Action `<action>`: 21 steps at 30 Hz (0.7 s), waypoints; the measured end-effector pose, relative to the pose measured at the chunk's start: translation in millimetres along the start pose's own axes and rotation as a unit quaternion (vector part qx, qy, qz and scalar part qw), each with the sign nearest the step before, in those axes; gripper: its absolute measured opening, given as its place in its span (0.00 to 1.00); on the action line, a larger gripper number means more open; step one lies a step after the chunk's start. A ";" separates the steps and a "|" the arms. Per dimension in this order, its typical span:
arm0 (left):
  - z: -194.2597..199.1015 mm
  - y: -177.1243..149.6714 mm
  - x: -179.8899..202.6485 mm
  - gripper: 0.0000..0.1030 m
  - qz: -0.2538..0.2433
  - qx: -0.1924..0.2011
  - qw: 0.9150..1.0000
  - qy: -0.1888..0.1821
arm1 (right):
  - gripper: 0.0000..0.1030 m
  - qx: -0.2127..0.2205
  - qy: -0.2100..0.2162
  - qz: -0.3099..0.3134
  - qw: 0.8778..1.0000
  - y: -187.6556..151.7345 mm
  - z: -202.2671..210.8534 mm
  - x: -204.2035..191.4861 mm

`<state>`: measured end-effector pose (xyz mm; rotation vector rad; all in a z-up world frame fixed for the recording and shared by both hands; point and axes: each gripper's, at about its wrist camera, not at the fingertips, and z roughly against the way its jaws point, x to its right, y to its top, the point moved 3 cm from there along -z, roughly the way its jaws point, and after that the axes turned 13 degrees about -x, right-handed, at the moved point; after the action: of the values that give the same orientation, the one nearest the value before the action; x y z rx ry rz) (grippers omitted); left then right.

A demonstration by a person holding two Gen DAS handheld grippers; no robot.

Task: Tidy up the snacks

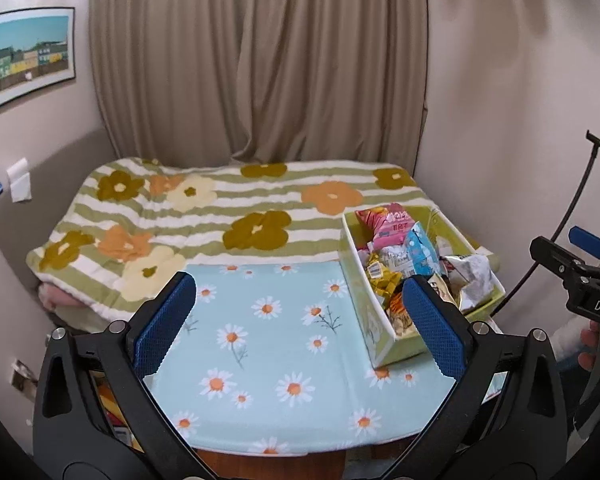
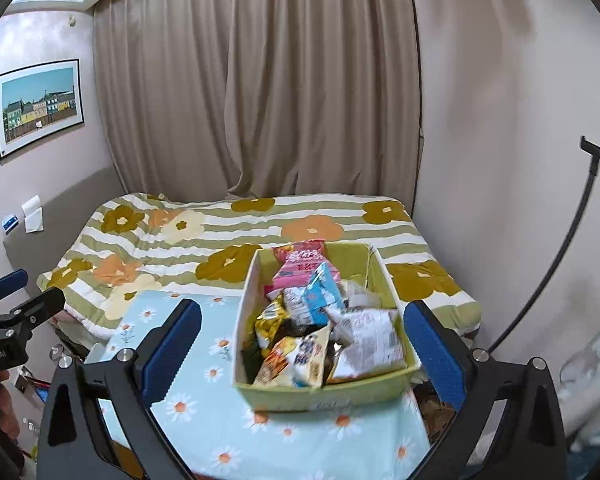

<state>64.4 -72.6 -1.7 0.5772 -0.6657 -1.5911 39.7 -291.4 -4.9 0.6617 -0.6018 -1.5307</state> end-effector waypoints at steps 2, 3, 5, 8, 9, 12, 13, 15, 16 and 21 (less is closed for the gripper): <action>10.5 -9.1 -3.7 1.00 0.002 0.010 1.000 0.006 | 0.98 0.004 -0.008 0.001 1.000 -11.1 9.7 -6.2; 16.9 -15.1 -5.0 1.00 -0.001 0.013 1.000 0.007 | 0.98 0.005 -0.009 -0.001 1.000 -14.7 12.9 -8.1; 26.1 -24.0 -4.2 1.00 -0.005 0.019 1.000 0.010 | 0.98 0.008 -0.012 -0.004 1.000 -21.1 18.0 -10.9; 35.6 -33.0 -4.0 1.00 -0.006 0.028 1.000 0.013 | 0.98 0.016 -0.027 -0.002 1.000 -29.0 26.3 -15.8; 39.3 -35.4 -3.8 1.00 -0.006 0.030 0.999 0.011 | 0.98 0.018 -0.027 -0.003 0.999 -30.1 28.7 -16.5; 44.0 -36.9 -4.3 1.00 -0.003 0.033 0.999 0.005 | 0.98 0.026 -0.027 -0.005 0.999 -32.5 36.0 -20.4; 46.6 -38.0 -5.0 1.00 -0.002 0.034 0.999 0.003 | 0.98 0.029 -0.030 -0.003 0.999 -32.6 38.0 -21.6; 49.9 -38.9 -4.8 1.00 -0.001 0.035 0.999 0.001 | 0.98 0.033 -0.031 0.000 0.999 -32.3 41.4 -24.0; 51.8 -39.6 -4.3 1.00 -0.001 0.036 0.999 0.001 | 0.98 0.035 -0.031 0.001 0.999 -32.3 42.4 -25.1; 58.1 -41.1 -5.7 1.00 -0.002 0.044 0.999 0.006 | 0.98 0.040 -0.027 0.001 0.999 -35.0 47.5 -27.1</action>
<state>-4.6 -58.3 10.4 0.6530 -0.7289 -1.5672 -17.9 -262.8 4.4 0.6821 -0.7085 -1.5333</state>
